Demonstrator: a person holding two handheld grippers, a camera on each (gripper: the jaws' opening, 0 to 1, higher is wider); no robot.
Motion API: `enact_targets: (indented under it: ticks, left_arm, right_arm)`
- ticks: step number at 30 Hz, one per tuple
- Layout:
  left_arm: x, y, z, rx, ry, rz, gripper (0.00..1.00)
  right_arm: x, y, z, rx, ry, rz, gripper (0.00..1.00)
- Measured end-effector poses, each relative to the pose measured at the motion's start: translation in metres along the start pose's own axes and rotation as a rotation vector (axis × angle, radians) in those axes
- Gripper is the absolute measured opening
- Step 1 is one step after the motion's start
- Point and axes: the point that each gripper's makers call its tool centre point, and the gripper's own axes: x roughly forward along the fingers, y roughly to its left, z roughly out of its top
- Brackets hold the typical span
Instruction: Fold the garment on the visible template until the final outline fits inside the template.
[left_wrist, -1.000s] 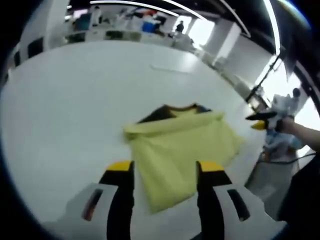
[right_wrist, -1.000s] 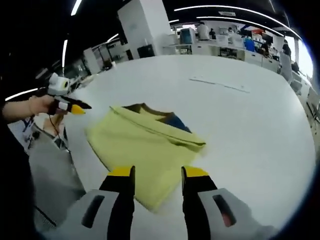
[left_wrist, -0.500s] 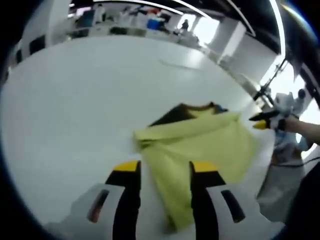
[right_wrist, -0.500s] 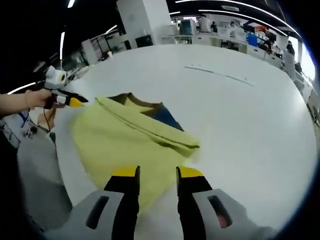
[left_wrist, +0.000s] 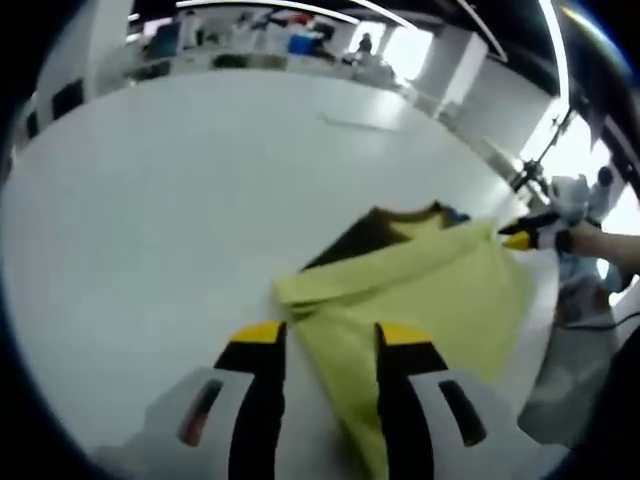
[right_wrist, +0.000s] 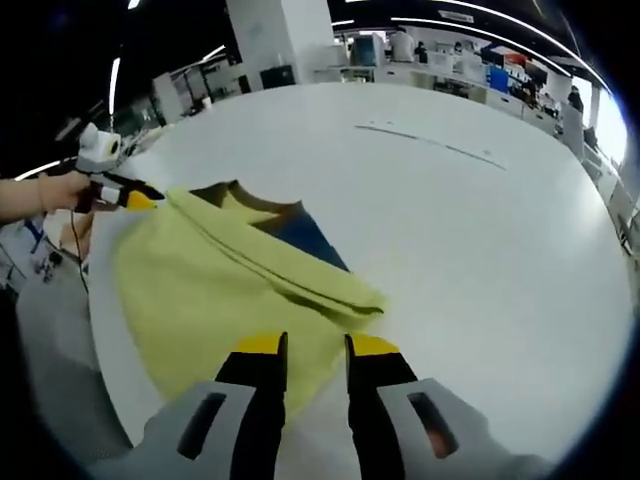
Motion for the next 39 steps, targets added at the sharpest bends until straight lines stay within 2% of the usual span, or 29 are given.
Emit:
enact_targets:
  ticks: [15,28,39]
  left_arm:
    - [0.013,0.003,0.004,0.018,0.005,0.022,0.19]
    - [0.02,0.02,0.019,0.005,0.006,0.056,0.15]
    - [0.03,0.026,0.029,0.009,0.017,0.058,0.1]
  right_arm:
    - [0.013,-0.008,0.011,-0.041,0.002,-0.04,0.12]
    - [0.027,-0.018,0.025,-0.043,0.003,-0.055,0.13]
    - [0.037,-0.028,0.034,-0.056,0.015,-0.056,0.11]
